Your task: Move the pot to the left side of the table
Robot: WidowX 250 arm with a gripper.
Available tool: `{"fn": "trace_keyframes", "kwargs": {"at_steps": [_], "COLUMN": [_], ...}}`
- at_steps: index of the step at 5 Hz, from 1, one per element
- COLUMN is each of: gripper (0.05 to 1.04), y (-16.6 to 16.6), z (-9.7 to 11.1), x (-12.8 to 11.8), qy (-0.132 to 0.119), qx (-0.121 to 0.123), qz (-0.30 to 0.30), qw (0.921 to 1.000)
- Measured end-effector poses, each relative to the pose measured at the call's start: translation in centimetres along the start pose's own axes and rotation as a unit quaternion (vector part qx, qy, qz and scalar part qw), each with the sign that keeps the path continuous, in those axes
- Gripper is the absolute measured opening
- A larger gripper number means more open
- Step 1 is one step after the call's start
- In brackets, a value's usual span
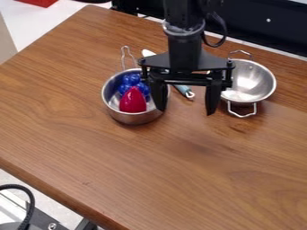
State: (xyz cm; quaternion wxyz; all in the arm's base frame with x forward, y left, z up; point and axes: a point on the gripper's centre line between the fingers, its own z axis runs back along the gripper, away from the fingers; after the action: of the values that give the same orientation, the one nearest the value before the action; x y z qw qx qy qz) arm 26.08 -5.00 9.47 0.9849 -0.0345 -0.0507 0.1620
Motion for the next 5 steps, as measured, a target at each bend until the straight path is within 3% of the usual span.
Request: {"fn": "trace_keyframes", "kwargs": {"at_steps": [1, 3, 4, 5], "gripper": [0.999, 0.999, 0.999, 0.999], "y": [0.3, 1.3, 1.3, 1.0], "z": [-0.6, -0.9, -0.1, -1.1], "x": [-0.3, 0.3, 2.5, 4.0], "qy": [0.01, -0.01, -0.05, -0.057], "qx": [0.007, 0.03, 0.03, 0.038], "qz": [-0.002, -0.115, -0.13, -0.123], "qw": [0.9999, 0.9928, 0.9898, 0.9901]}}
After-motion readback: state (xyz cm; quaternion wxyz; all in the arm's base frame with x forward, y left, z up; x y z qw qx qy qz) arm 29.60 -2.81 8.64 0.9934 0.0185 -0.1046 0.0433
